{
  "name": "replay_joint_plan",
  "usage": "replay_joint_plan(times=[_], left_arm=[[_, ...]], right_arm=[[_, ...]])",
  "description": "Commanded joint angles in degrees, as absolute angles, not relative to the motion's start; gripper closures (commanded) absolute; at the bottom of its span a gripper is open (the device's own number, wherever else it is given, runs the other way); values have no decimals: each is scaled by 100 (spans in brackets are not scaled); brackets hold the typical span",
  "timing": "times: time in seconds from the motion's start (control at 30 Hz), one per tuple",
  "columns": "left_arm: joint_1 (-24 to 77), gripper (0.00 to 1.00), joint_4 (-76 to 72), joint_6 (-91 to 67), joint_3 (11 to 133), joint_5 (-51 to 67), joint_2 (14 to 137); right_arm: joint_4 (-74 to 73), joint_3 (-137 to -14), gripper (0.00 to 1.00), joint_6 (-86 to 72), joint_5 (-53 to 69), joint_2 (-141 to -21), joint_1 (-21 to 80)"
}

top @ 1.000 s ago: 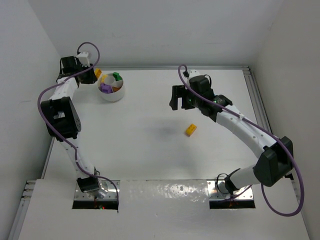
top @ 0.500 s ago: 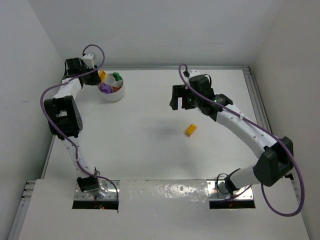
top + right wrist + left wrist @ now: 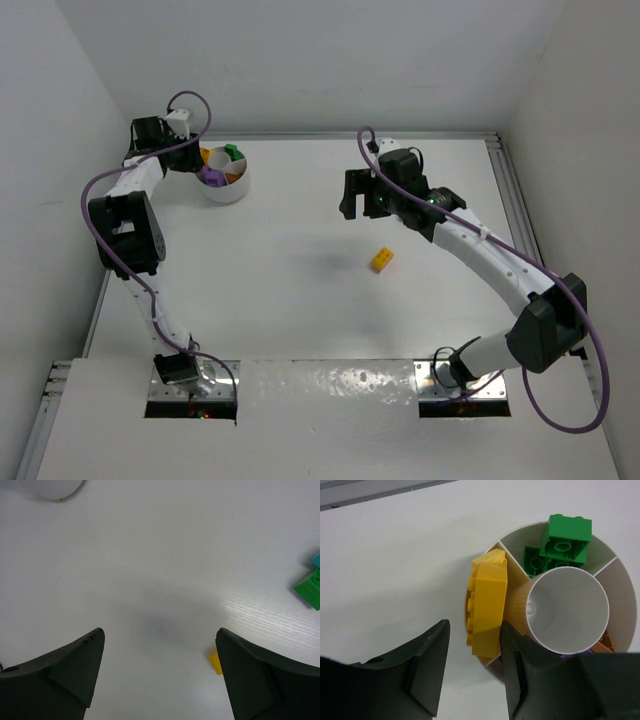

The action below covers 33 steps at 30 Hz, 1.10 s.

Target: Sort the legos into containers by color

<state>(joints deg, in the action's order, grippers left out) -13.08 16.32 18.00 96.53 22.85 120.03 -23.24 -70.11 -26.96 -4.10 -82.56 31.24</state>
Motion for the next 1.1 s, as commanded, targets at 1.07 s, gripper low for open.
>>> replay_joint_plan(times=[1.07], left_arm=[[-1125, 73, 1863, 2197, 9624, 2391, 11672]], right_arm=[[-2364, -7207, 20, -2637, -448, -8156, 3129]])
